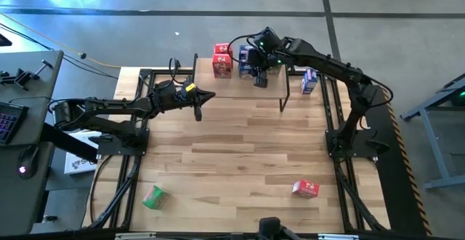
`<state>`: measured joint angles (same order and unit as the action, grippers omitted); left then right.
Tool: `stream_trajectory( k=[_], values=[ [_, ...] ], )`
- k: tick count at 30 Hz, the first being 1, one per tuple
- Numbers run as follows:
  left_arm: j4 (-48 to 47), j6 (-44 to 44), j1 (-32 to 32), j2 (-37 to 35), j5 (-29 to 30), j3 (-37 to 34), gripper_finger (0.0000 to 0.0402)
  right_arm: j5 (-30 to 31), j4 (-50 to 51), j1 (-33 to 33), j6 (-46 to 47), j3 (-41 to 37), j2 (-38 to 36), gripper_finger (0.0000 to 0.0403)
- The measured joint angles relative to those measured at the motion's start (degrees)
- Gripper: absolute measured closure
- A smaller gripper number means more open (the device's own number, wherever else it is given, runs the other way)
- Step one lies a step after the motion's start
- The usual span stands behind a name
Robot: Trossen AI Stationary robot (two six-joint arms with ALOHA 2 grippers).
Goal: Stack cereal on shelf
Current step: Put the bottom blue cereal box in front of the other blue cereal box on the shelf
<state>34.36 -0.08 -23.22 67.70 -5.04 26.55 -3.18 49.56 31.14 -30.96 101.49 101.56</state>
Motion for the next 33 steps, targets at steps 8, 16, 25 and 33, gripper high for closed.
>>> stream_trajectory(
  k=[8, 16, 25, 33],
  values=[
    [-0.01, 0.02, 0.01, 0.00, 0.00, 0.00, 0.0401, 0.00, -1.73, 0.00, 0.46, 0.00, 0.02, 0.0162],
    [-0.03, 0.52, 0.02, 0.00, -0.82, 0.00, 0.0401, 0.00, -3.79, -0.39, 1.08, 0.00, 0.02, 0.0157],
    [-0.18, 0.92, 0.02, 0.00, -1.29, 0.00, 0.0401, 2.68, -7.33, -1.69, -0.14, 0.00, -1.78, 0.0157],
    [-0.69, 1.33, -0.02, 0.00, -1.29, 0.00, 0.0401, 9.01, -7.08, -4.49, -0.40, 0.00, -4.81, 0.0169]
  ],
)
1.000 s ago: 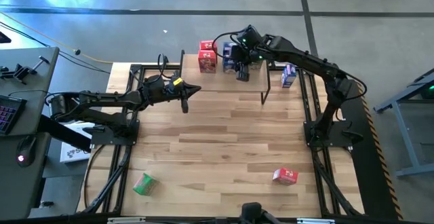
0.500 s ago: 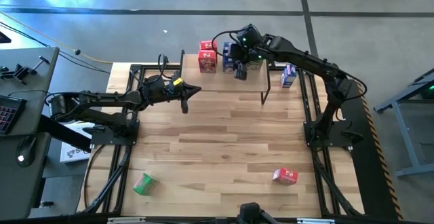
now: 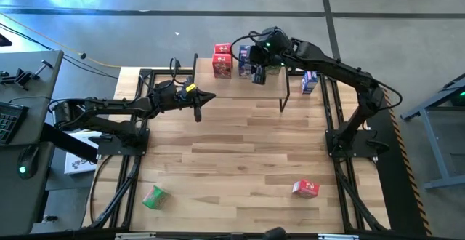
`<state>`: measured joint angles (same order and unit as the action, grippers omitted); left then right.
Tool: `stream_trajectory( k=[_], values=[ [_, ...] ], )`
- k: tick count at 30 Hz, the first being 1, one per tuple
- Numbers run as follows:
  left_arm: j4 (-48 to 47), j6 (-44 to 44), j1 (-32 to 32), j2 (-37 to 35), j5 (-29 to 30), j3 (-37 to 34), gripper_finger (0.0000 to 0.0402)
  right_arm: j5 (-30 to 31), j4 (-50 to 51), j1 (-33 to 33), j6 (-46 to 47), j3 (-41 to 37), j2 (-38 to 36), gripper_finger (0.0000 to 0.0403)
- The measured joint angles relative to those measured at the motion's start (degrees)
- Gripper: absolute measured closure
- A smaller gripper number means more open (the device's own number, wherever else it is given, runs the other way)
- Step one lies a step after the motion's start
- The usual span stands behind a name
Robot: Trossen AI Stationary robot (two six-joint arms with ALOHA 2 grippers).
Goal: Stack cereal on shelf
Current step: Put the bottom blue cereal box in front of the other blue cereal box on the shelf
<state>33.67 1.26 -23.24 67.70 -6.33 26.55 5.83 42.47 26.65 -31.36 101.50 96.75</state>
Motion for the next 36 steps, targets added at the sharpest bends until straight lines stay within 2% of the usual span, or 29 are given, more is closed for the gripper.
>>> stream_trajectory(
  k=[4, 10, 16, 28, 36],
  values=[
    [-1.05, 0.02, -0.02, 0.00, 0.02, 0.00, 0.0401, 0.37, 3.72, -1.09, 0.71, 0.02, -1.90, 0.0212],
    [-1.07, -0.27, -0.02, 0.00, 0.02, 0.00, 0.0401, 0.41, 12.67, -0.21, 6.55, -0.05, -3.08, 0.0310],
    [-0.88, -0.81, -0.03, 0.00, 0.02, 0.00, 0.0401, 0.49, 12.44, 1.32, 8.89, -4.64, -2.99, 0.0392],
    [-1.03, -0.43, -0.04, 0.00, 0.02, 0.00, 0.0401, 0.23, -0.48, 2.34, 9.19, -12.90, -2.99, 0.0389],
    [-1.38, -0.39, -0.04, 0.00, 0.02, 0.00, 0.0401, 0.17, -0.09, 2.27, 9.03, -13.47, -3.75, 0.0389]
  ],
)
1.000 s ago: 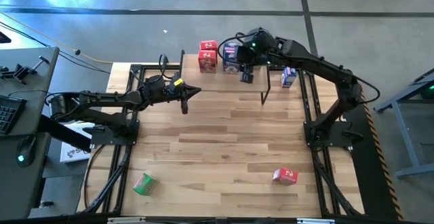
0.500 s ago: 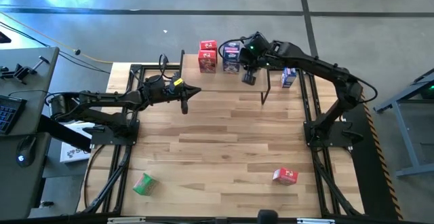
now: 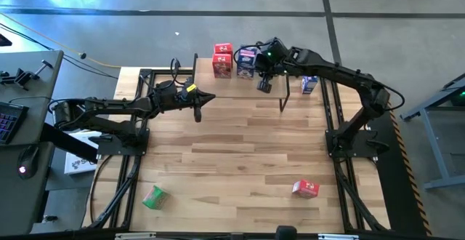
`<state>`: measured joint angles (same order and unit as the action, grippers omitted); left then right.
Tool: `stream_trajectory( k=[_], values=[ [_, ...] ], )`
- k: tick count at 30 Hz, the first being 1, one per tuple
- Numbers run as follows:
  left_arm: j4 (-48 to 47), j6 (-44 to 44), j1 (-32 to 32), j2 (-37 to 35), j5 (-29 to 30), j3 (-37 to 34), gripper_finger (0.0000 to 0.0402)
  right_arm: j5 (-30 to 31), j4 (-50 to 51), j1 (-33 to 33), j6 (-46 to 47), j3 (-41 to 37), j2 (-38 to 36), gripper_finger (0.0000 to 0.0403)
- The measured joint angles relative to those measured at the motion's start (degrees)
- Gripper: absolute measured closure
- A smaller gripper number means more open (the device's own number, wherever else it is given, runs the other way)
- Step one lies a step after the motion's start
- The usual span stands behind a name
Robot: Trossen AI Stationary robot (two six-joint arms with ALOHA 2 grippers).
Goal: Stack cereal on shelf
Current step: Put the bottom blue cereal box in front of the other blue cereal box on the shelf, then put the red cereal box in front of the other red cereal box on the shelf
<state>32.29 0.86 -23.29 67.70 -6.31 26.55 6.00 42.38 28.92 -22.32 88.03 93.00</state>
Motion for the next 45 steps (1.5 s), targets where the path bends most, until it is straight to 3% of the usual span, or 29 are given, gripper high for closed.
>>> stream_trajectory(
  k=[13, 22, 32, 39, 45],
  values=[
    [-0.52, -0.48, 0.00, 0.00, 0.02, 0.00, 0.0401, -4.82, 3.94, -2.84, 1.28, -1.34, -6.21, 0.0397],
    [-0.83, -0.95, 0.01, 0.00, 0.02, 0.00, 0.0401, -4.37, -15.77, -10.50, 8.49, -23.35, -17.73, 0.0402],
    [-1.06, 0.09, 0.02, 0.00, 0.02, 0.00, 0.0401, 4.80, -19.03, -24.54, 21.56, -31.76, -25.86, 0.0403],
    [-1.51, 1.43, 0.07, 0.00, -1.70, 0.00, 0.0401, 11.44, -16.70, -32.44, 27.08, -32.76, -25.14, 0.0403],
    [-2.29, 1.51, 0.13, -0.07, -4.77, 0.06, 0.0401, 14.09, -17.98, -36.51, 25.97, -32.76, -22.98, 0.0403]
  ],
)
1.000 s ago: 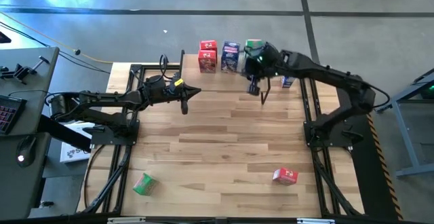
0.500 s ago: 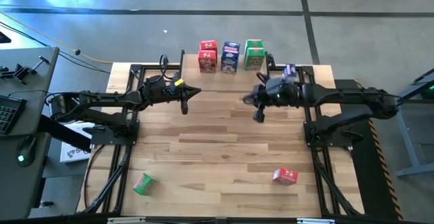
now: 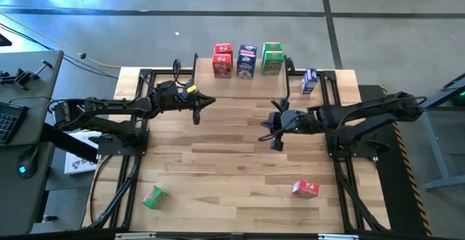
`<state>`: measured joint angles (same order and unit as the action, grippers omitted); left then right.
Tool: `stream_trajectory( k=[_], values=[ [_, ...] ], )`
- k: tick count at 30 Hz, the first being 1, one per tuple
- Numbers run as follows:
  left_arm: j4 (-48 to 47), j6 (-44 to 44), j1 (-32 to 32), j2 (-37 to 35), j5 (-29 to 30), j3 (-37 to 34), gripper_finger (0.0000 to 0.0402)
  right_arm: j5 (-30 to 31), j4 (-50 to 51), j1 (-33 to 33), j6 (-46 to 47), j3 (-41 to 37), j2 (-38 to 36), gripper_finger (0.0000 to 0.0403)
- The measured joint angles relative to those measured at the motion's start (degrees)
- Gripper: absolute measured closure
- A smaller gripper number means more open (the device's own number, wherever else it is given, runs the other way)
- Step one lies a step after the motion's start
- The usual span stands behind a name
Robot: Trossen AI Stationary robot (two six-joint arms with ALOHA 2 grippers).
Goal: Stack cereal on shelf
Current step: Put the red cereal box in front of the other red cereal box on the shelf
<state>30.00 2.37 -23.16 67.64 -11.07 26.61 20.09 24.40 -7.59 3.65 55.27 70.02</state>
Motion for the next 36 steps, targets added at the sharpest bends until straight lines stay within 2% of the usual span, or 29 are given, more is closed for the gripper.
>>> stream_trajectory(
  k=[7, 16, 21, 27, 36],
  values=[
    [-0.42, 0.13, 1.55, 0.00, -0.72, 0.01, 0.0401, 0.07, -7.47, -1.21, -2.12, 0.02, 8.76, 0.0403],
    [-0.81, -0.61, 3.49, 0.09, -0.68, 0.01, 0.0401, -5.19, -23.79, -1.05, -5.11, 0.02, 20.28, 0.0403],
    [-0.94, -0.75, 3.94, 0.11, -0.72, -0.06, 0.0401, -7.95, -30.81, -0.94, -3.21, 0.01, 24.47, 0.0403],
    [-1.32, -2.41, 4.14, 0.13, -0.43, -0.10, 0.0401, -4.99, -25.47, -4.30, 4.20, 0.00, 23.39, 0.0403],
    [-1.98, -2.76, 4.17, 0.13, -0.46, -0.10, 0.0401, 4.26, -4.91, -15.49, 24.06, 0.19, 11.21, 0.0403]
  ],
)
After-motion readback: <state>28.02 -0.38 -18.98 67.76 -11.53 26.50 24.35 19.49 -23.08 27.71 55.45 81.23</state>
